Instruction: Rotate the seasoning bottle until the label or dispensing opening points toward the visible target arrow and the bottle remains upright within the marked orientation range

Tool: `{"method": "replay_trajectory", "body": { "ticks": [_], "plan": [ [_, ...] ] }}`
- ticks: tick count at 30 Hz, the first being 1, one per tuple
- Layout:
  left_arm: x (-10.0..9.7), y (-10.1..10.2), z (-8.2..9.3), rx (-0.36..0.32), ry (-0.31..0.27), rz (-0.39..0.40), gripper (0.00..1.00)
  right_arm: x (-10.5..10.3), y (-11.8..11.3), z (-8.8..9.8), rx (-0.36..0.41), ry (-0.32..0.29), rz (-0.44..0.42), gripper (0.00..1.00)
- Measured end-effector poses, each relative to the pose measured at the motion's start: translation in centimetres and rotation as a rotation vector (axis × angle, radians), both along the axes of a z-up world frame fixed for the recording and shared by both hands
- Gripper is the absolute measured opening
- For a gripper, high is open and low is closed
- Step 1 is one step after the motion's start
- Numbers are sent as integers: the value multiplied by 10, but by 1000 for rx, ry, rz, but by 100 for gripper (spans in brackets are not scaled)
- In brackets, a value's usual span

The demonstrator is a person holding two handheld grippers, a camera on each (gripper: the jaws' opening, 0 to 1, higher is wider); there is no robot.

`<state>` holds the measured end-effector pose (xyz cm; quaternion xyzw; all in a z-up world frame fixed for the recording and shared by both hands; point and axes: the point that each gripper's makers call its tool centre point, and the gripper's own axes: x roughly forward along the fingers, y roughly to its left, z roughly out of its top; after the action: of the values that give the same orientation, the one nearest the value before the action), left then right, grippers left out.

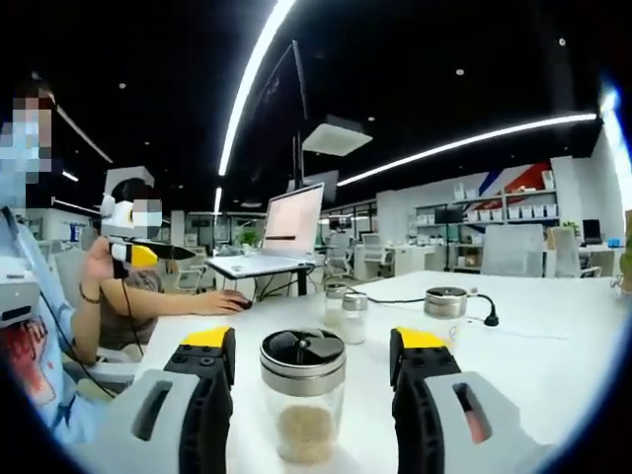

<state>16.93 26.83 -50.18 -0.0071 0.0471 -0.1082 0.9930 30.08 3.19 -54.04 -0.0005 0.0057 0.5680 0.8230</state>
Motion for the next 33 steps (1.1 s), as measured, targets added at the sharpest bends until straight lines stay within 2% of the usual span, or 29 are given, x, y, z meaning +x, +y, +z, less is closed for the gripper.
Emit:
{"method": "replay_trajectory", "body": {
  "ticks": [4, 8, 12, 15, 20, 23, 25, 28, 33],
  "plan": [
    [1, -1, -1, 1, 3, -2, 94, 0, 1, -9, -72, -40, 65, 73],
    [2, -1, -3, 0, 9, -6, 94, -3, 3, -22, -141, -54, 167, 76],
    [1, -2, -2, -3, 8, -7, 94, -4, 8, -23, -122, -36, 204, 78],
    [1, -1, -2, -5, 8, -6, 94, 0, 10, -20, -101, -46, 204, 75],
    [0, -1, -3, -10, 9, -5, 93, 2, 17, -21, -77, -20, 234, 72],
    [-1, -2, -3, -10, 12, -8, 93, 6, 21, -25, -86, 9, 233, 76],
    [-1, -1, -3, -10, 13, -7, 93, 3, 23, -27, -95, 5, 251, 69],
    [-1, -1, -3, -13, 11, -6, 93, -3, 27, -24, -66, 13, 290, 62],
    [-1, -1, -2, -13, 11, -4, 93, -5, 31, -23, -65, -7, 304, 48]
  ]
}}
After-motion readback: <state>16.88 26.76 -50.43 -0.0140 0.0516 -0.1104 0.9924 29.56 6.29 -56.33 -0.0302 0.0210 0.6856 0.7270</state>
